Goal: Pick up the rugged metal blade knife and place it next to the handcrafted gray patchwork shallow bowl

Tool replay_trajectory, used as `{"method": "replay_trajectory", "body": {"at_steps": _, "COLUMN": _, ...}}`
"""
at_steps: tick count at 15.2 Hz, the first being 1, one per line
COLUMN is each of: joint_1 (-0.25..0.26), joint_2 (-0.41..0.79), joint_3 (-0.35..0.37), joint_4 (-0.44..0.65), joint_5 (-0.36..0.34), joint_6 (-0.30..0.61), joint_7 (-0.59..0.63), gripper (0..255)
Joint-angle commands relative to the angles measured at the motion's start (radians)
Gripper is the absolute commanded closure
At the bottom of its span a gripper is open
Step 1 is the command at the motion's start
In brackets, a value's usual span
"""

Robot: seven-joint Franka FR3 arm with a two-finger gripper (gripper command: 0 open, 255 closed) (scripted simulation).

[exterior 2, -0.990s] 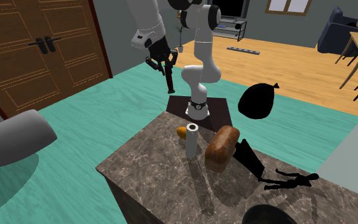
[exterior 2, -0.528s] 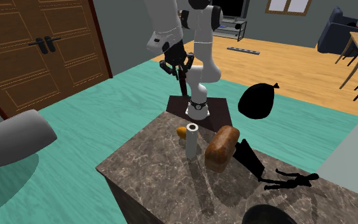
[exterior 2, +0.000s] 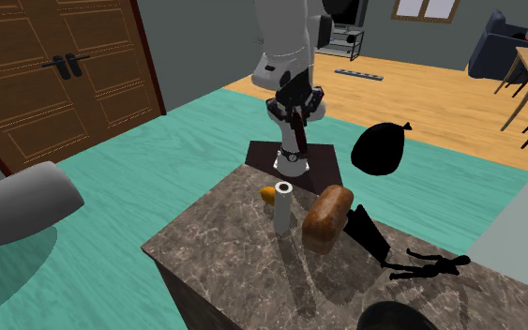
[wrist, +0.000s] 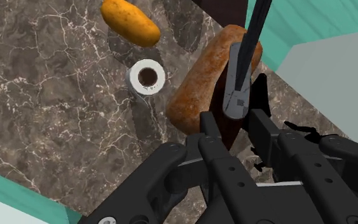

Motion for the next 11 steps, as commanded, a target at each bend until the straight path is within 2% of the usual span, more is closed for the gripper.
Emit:
{"method": "replay_trajectory", "body": {"at_steps": 1, "joint_1": 0.018, "joint_2": 0.040, "joint_3": 0.020, "joint_4": 0.043, "joint_5": 0.023, "joint_6": 0.003, "joint_7": 0.044, "gripper": 255}}
{"method": "replay_trajectory", "body": {"at_steps": 7, "joint_1": 0.068, "joint_2": 0.196, "joint_3": 0.067, "joint_4": 0.235, "joint_5": 0.085, "joint_6": -0.014, "joint_7": 0.162, "gripper": 255}}
{"method": "replay_trajectory", "body": {"at_steps": 11, "joint_1": 0.096, "joint_2": 0.333, "joint_3": 0.094, "joint_4": 0.424, "joint_5": 0.123, "joint_6": -0.051, "joint_7": 0.242, "gripper": 255}}
